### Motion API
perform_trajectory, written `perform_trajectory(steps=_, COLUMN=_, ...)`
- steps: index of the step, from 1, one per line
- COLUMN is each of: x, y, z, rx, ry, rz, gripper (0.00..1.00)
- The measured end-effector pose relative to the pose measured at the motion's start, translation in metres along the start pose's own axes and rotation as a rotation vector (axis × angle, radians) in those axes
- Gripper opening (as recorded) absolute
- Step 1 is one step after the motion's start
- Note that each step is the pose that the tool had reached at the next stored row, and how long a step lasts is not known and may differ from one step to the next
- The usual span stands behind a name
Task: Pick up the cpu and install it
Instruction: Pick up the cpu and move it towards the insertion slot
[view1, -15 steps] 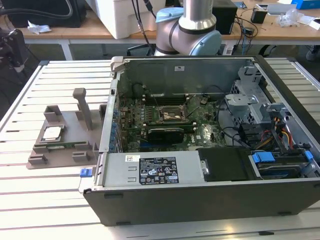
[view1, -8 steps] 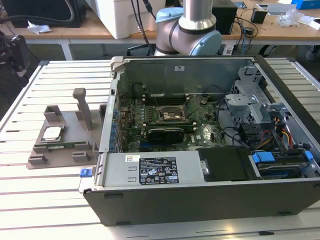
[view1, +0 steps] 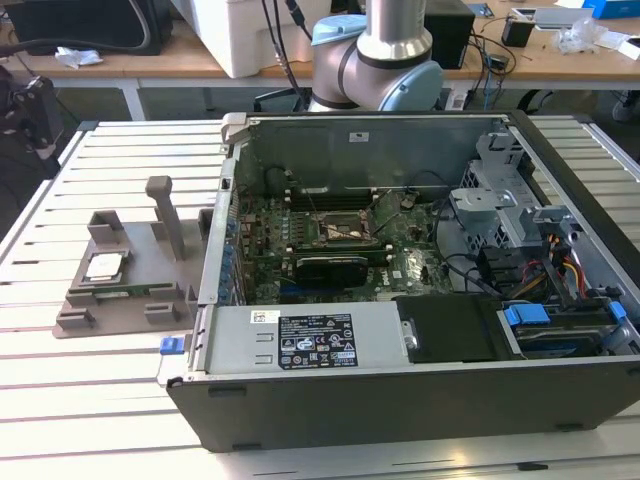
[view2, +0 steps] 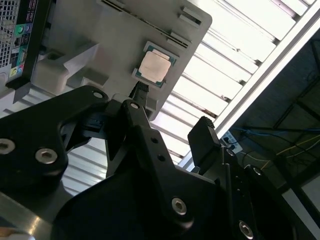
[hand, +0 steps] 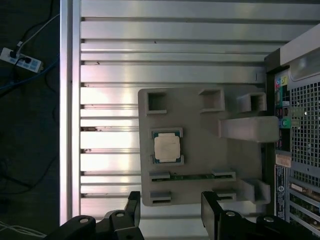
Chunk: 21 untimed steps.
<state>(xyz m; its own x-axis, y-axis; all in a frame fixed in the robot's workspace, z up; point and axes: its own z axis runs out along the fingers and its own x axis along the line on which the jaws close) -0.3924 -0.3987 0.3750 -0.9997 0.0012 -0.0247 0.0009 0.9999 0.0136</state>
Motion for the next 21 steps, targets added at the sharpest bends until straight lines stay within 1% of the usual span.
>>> perform_trajectory(steps=9, x=0.0002, y=-0.0001, z=0.0053, rx=0.0005, ry=-0.0001, rz=0.000, gripper=0.60)
perform_trajectory(steps=21, x=0.0006, y=-0.0003, z=0.0223, rx=0.0019, ry=0.0000, rz=0.000, gripper=0.60)
